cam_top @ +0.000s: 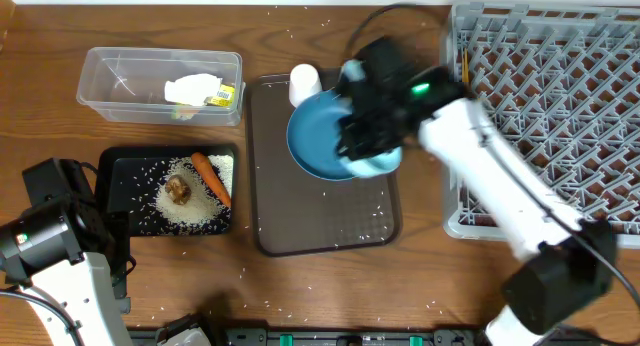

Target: Sort waste into correct bins and load items into the dishwasher rack

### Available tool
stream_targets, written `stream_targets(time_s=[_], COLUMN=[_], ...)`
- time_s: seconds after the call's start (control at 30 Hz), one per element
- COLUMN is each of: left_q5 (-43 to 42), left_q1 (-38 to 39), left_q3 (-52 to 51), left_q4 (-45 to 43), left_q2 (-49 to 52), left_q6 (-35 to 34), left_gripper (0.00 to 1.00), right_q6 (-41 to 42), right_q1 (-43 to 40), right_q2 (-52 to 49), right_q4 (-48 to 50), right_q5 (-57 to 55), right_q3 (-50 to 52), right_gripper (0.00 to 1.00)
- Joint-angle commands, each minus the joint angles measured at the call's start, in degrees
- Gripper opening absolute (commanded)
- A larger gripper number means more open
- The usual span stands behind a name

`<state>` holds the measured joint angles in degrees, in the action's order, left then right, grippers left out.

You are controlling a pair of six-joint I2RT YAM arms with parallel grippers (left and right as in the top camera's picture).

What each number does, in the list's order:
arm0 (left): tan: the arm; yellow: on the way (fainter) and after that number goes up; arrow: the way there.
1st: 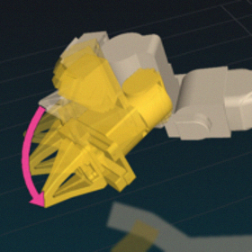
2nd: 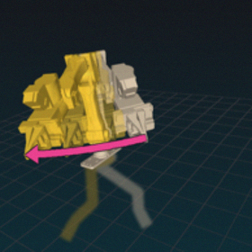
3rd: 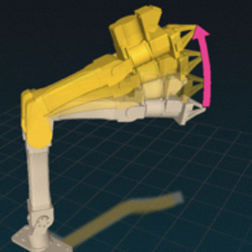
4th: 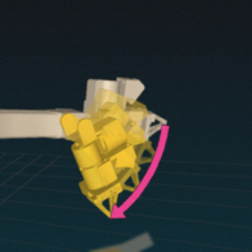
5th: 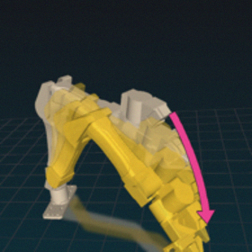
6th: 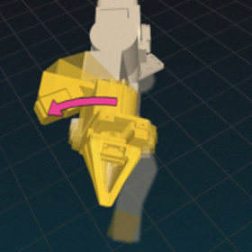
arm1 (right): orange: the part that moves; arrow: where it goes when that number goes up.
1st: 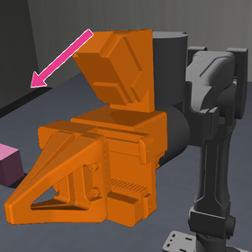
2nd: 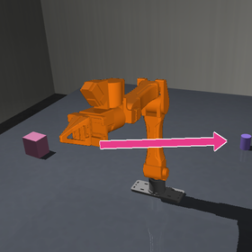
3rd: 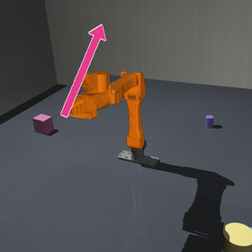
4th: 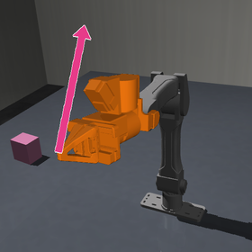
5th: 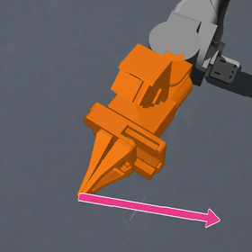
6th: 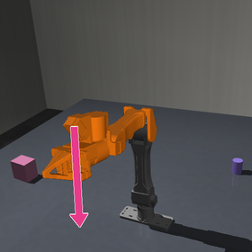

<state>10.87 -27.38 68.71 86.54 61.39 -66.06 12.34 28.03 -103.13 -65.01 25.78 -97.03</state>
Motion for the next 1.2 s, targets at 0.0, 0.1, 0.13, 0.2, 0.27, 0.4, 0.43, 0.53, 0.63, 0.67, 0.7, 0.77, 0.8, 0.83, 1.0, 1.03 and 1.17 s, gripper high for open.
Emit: stream_targets(time_s=[0.0, 0.1, 0.13, 0.2, 0.27, 0.4, 0.43, 0.53, 0.63, 0.67, 0.7, 0.77, 0.8, 0.83, 1.0, 1.03, 1.17], left_q5=[0.63, 0.61, 0.63, 0.61, 0.61, 0.61, 0.63, 0.63, 0.63, 0.63, 0.61, 0.61, 0.61, 0.61, 0.63, 0.61, 0.61], left_q1=[-0.35, -0.35, -0.35, -0.35, -0.35, -0.35, -0.35, -0.35, -0.35, -0.35, -0.35, -0.35, -0.35, -0.35, -0.35, -0.35, -0.35], left_q3=[0.13, 0.13, 0.13, 0.13, 0.13, 0.13, 0.13, 0.13, 0.13, 0.13, 0.13, 0.13, 0.13, 0.13, 0.13, 0.13, 0.13], left_q4=[0.17, 0.17, 0.17, 0.17, 0.17, 0.17, 0.17, 0.17, 0.17, 0.17, 0.17, 0.17, 0.17, 0.17, 0.17, 0.17, 0.17], left_q2=[0.02, 0.02, 0.02, 0.02, 0.02, 0.02, 0.02, 0.02, 0.02, 0.02, 0.02, 0.02, 0.02, 0.02, 0.02, 0.02, 0.02], left_q6=[-0.68, -0.68, -0.68, -0.68, -0.68, -0.68, -0.68, -0.68, -0.68, -0.68, -0.68, -0.68, -0.68, -0.68, -0.68, -0.68, -0.68], left_gripper=[0.98, 0.98, 0.98, 0.98, 0.98, 0.98, 0.98, 0.98, 0.98, 0.98, 0.98, 0.98, 0.98, 0.98, 0.98, 0.98, 0.98], right_q6=[-6.01, -7.78, -8.59, -9.75, -11.17, -11.34, -11.87, -12.96, -14.21, -14.36, -14.62, -14.82, -14.80, -14.80, -14.78, -14.75, -13.42], right_q1=[-7.61, -14.53, -17.14, -21.88, -26.86, -34.95, -37.16, -41.20, -44.28, -44.92, -45.31, -45.62, -45.62, -45.62, -45.75, -45.88, -46.60], right_q2=[4.07, 5.44, 5.64, 5.64, 5.44, 4.92, 4.61, 3.74, 1.68, 0.66, -0.55, -3.21, -4.52, -5.77, -12.00, -12.90, -14.86], right_q4=[-1.22, -1.51, -1.46, -1.42, -0.92, 1.68, 3.13, 6.62, 10.23, 11.41, 12.61, 15.06, 16.24, 17.53, 24.92, 26.14, 28.44], right_q5=[4.15, 4.28, 4.26, 4.26, 4.00, 4.09, 4.55, 7.78, 13.62, 15.30, 16.94, 19.54, 20.46, 21.57, 32.79, 34.42, 35.08], right_q3=[-1.20, -1.20, -1.20, -1.18, -0.92, -0.42, -0.24, 0.04, 0.15, 0.15, 0.15, 0.15, 0.15, 0.15, 0.15, 0.15, 0.15], right_gripper=[0.01, 0.01, 0.01, 0.01, 0.01, 0.01, 0.01, 0.01, 0.01, 0.01, 0.01, 0.01, 0.01, 0.01, 0.01, 0.01, 0.01])
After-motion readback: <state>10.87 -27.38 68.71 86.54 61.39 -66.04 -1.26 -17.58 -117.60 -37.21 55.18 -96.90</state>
